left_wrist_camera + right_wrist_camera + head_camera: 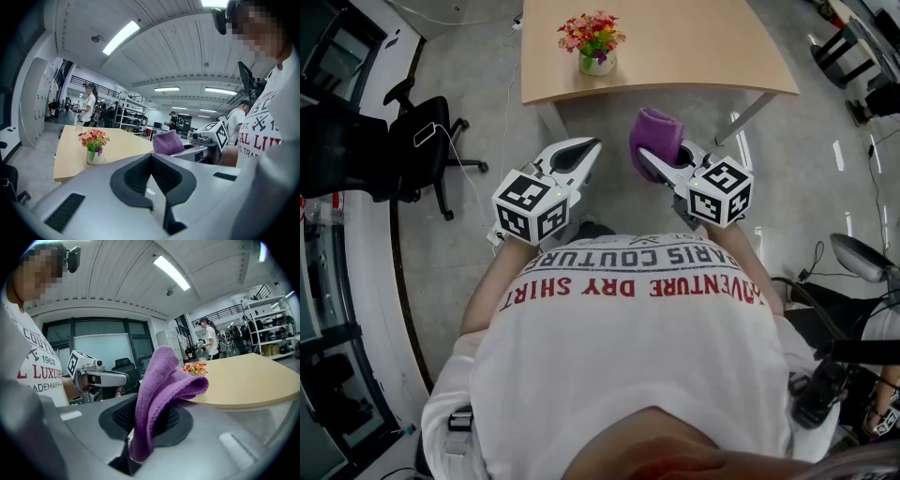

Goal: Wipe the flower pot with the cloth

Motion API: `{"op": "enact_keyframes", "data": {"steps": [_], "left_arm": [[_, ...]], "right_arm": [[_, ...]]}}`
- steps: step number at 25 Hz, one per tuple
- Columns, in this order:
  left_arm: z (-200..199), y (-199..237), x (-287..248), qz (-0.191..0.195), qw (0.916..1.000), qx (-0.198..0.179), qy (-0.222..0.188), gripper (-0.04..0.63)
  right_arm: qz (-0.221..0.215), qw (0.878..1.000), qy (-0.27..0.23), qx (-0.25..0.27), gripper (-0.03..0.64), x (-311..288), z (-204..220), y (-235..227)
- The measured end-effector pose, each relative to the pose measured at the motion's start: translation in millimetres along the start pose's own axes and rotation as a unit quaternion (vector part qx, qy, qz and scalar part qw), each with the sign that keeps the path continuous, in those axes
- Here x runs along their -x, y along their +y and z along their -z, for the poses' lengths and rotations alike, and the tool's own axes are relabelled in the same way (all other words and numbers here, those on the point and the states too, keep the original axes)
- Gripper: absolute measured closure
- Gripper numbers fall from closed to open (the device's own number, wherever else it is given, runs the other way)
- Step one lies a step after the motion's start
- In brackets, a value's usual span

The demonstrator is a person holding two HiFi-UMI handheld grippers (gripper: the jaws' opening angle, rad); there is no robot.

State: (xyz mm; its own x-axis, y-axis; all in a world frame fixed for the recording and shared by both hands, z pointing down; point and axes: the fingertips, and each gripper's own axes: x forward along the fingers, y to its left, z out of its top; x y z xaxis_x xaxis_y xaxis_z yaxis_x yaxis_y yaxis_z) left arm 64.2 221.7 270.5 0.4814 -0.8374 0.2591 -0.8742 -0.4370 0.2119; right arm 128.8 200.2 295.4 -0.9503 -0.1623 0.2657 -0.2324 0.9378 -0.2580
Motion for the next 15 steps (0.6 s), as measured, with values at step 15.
{"op": "enact_keyframes", "data": {"steps": [15], "left_arm": [[17.9,122.3,-57.4,-0.012,0.9984,0.037,0.04,0.594]], "right_arm": [[0.017,0.999,0.015,-0.044,0.558,-82.0,2.4,-89.9]]}}
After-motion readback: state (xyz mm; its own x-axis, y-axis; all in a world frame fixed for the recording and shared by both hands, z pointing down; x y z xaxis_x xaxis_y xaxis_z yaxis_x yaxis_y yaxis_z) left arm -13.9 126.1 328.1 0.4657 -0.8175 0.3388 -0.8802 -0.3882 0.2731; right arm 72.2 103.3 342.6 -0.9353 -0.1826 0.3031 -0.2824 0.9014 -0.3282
